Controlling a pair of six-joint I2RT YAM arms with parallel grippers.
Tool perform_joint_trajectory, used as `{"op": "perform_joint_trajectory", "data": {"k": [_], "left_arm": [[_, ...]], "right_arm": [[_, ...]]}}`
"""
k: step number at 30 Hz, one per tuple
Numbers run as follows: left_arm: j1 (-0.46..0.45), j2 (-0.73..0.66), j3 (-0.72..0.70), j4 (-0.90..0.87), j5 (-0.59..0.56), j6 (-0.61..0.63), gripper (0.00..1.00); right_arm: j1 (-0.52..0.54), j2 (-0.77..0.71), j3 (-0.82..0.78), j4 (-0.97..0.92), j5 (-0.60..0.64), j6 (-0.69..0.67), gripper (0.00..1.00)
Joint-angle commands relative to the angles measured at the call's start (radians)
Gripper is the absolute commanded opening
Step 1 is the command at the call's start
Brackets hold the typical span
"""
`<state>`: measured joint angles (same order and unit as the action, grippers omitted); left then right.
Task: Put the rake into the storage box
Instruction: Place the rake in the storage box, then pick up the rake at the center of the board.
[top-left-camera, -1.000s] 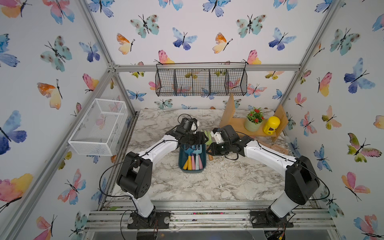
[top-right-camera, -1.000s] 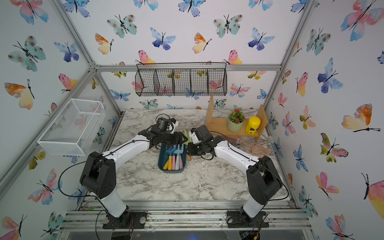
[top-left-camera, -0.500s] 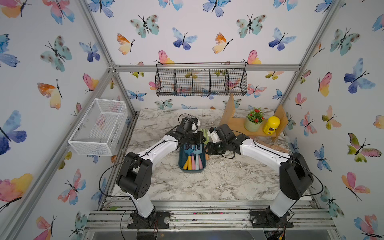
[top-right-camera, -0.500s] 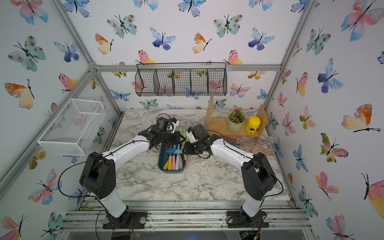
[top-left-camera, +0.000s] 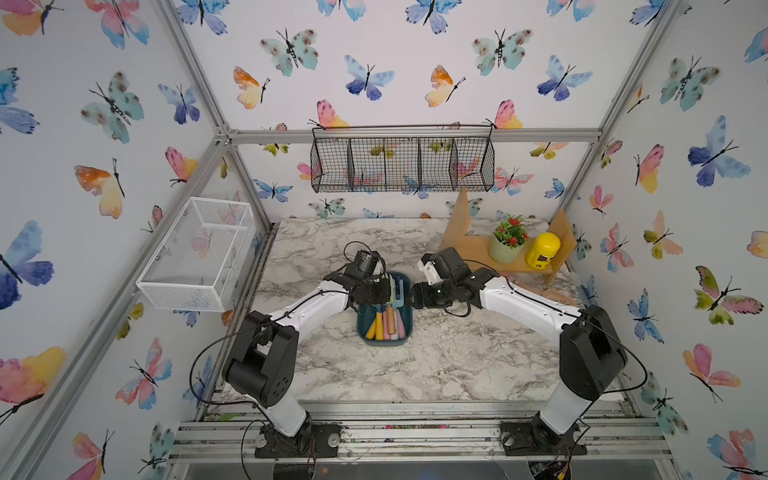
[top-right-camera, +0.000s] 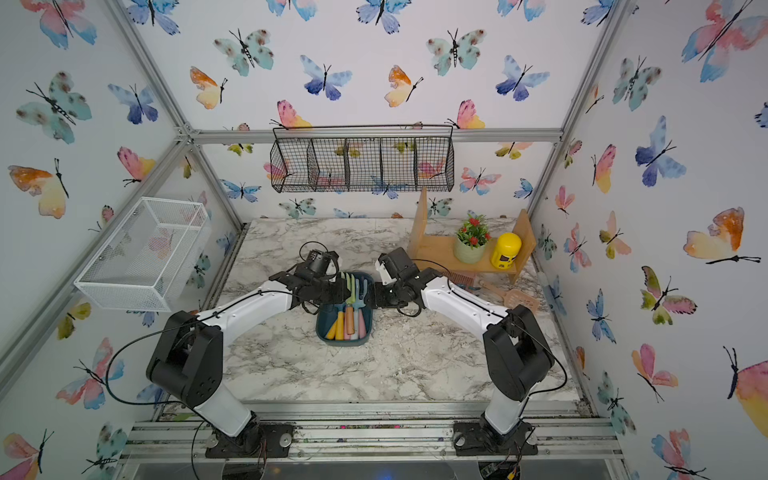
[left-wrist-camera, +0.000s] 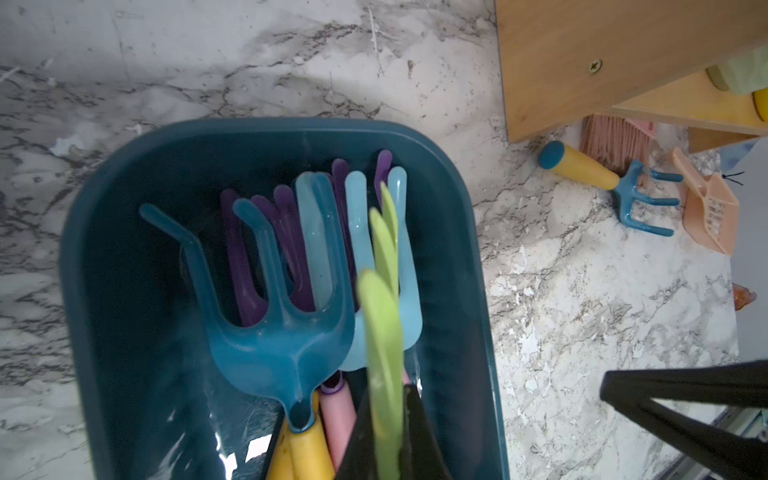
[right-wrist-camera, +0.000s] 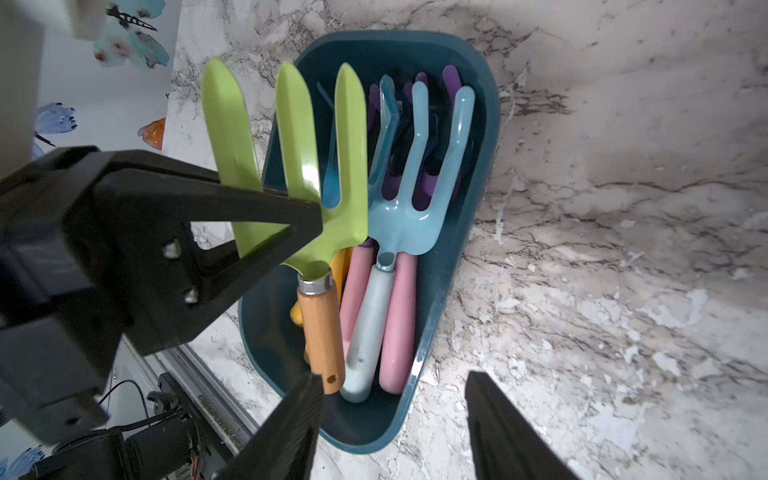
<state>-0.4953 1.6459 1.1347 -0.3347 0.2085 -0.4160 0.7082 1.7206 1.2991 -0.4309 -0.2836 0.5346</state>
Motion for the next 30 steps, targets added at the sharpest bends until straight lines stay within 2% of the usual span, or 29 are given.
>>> {"op": "perform_joint_trajectory", "data": {"k": [1,3,5,6,8,10,12,16,20,22,25,30], "left_arm": [[0.003,-0.021,-0.010,-0.023,-0.043,0.030,0.00],[0.002,-0.007,-0.009,-0.026,-0.039,0.031,0.02],[0.003,0.009,-0.005,-0.028,-0.033,0.031,0.10],[0.002,0.018,-0.003,-0.031,-0.032,0.027,0.18],[0.003,0.028,-0.001,-0.031,-0.031,0.028,0.48],[0.002,0.034,0.001,-0.032,-0.035,0.024,0.70],[0.002,0.036,0.005,-0.033,-0.044,0.020,0.81],[0.003,0.033,0.028,-0.068,-0.132,0.019,0.82],[0.003,0.038,0.084,-0.160,-0.335,0.013,0.81],[0.001,0.034,0.103,-0.180,-0.399,0.014,0.82],[0.003,0.015,0.104,-0.157,-0.395,0.017,0.83],[0.003,-0.017,0.063,-0.073,-0.273,-0.013,0.83]], "right_arm": [[0.004,0.005,-0.004,-0.023,0.031,-0.002,0.60],[0.004,0.004,-0.003,-0.025,0.030,-0.002,0.60],[0.004,0.004,-0.005,-0.024,0.031,-0.002,0.60],[0.004,0.002,-0.005,-0.025,0.032,-0.002,0.60],[0.004,-0.002,-0.009,-0.025,0.035,0.000,0.60],[0.004,-0.007,-0.013,-0.025,0.037,0.000,0.60],[0.004,-0.011,-0.017,-0.023,0.041,0.001,0.60],[0.004,-0.018,-0.026,-0.033,0.078,0.010,0.60],[0.001,-0.032,-0.031,-0.068,0.222,0.038,0.61],[-0.010,-0.038,-0.032,-0.083,0.276,0.059,0.61],[-0.055,-0.039,-0.038,-0.108,0.317,0.112,0.62],[-0.210,-0.039,-0.091,-0.128,0.287,0.219,0.63]]}}
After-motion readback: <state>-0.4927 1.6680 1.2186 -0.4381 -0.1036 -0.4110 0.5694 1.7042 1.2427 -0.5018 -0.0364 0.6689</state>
